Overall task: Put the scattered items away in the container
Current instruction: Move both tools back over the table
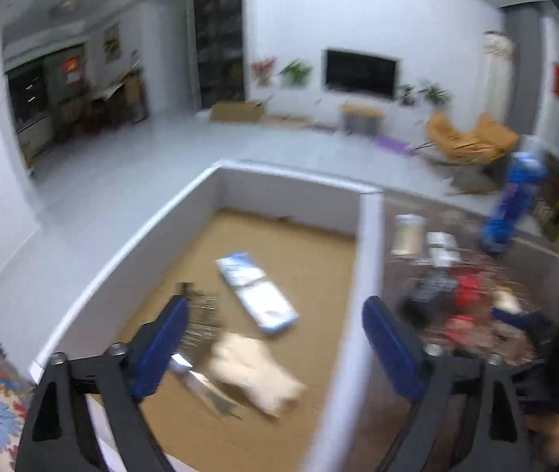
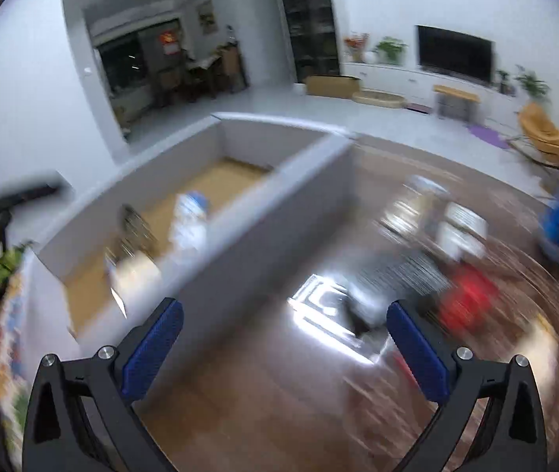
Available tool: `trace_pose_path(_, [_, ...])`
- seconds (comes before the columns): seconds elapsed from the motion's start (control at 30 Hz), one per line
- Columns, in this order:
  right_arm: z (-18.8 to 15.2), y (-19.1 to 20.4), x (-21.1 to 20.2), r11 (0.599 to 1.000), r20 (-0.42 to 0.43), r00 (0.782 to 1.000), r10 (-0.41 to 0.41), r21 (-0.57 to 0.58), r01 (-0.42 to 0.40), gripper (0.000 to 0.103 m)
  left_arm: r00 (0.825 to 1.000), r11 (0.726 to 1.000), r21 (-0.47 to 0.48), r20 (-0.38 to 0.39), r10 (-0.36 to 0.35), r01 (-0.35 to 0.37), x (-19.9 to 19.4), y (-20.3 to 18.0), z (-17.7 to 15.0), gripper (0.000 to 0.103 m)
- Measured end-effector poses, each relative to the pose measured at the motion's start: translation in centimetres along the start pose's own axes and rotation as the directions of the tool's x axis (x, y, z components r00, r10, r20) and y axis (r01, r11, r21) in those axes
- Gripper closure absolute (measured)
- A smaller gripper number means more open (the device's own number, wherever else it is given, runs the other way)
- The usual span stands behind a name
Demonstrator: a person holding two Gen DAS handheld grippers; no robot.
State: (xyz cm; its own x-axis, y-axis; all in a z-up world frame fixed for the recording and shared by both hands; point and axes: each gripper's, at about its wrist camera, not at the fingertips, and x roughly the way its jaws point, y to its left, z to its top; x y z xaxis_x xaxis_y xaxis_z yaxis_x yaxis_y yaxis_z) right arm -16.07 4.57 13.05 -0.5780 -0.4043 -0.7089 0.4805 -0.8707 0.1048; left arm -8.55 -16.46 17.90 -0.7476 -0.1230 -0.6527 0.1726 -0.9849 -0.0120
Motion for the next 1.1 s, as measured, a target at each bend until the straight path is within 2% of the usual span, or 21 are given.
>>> trace_pose_path(0.03, [-1.9,-1.6,-0.7,1.000,-0.011,0.999,-0.030,0.007,0.030,0.000,0.999,0.999,0.007,0.014,-0.034,0.033,-1.2,-1.7,-0.8,0.000])
trace_pose_path(0.1, [-5.5,-4.7,-2.0,0.996,-0.042,0.996,-0.080,0.028,0.081,0.000,0.993,0.993,0.028,0.016,-0.115,0.115,-2.3,-5.9,-2.6,0.000])
trace_pose_path(0.17, [-8.7,-7.7,-3.4,0.991,-0.071,0.990,-0.118,0.055,0.122,0.000,0.985,0.984,0.053,-0.031,-0.169,0.171,-2.4,-9.5,-5.0,0.000])
trace_pose_path(0.23, [-11.5,-10.6,-4.4,0.982,-0.102,0.981,-0.167,0.078,0.175,0.000,0.979,0.979,0.078,-0.095,-0.179,0.186,-0.4,-12.4,-7.5,0.000])
trace_pose_path(0.37, [-14.9,-14.3,-5.2,0.966,-0.143,0.968,-0.207,0.128,0.225,0.000,0.964,0.980,0.105,-0.226,-0.143,0.170,4.7,-16.4,-12.5,0.000])
trace_pose_path(0.47, [-15.8,-15.3,-5.7,0.958,-0.160,0.965,-0.208,0.165,0.234,0.000,0.949,0.981,0.083,-0.278,-0.147,0.176,7.5,-17.9,-14.5,0.000])
trace_pose_path(0.63, [-15.7,-16.4,-5.7,0.948,-0.153,0.958,-0.243,0.171,0.268,0.000,0.949,0.983,0.090,-0.288,-0.130,0.162,10.2,-19.6,-16.0,0.000])
trace_pose_path(0.77, [-15.2,-16.4,-4.5,0.947,-0.170,0.949,-0.265,0.140,0.289,0.000,0.949,0.979,0.146,-0.303,-0.090,0.140,11.6,-21.0,-16.2,0.000])
trace_pose_path(0.93, [-14.3,-16.2,-4.0,0.942,-0.198,0.943,-0.268,0.150,0.299,0.000,0.950,0.981,0.140,-0.299,-0.088,0.135,12.2,-21.4,-15.4,0.000])
trace_pose_path(1.1, [-14.5,-15.8,-3.8,0.931,-0.174,0.940,-0.293,0.171,0.322,0.000,0.949,0.984,0.128,-0.305,-0.082,0.126,12.5,-21.5,-15.1,0.000])
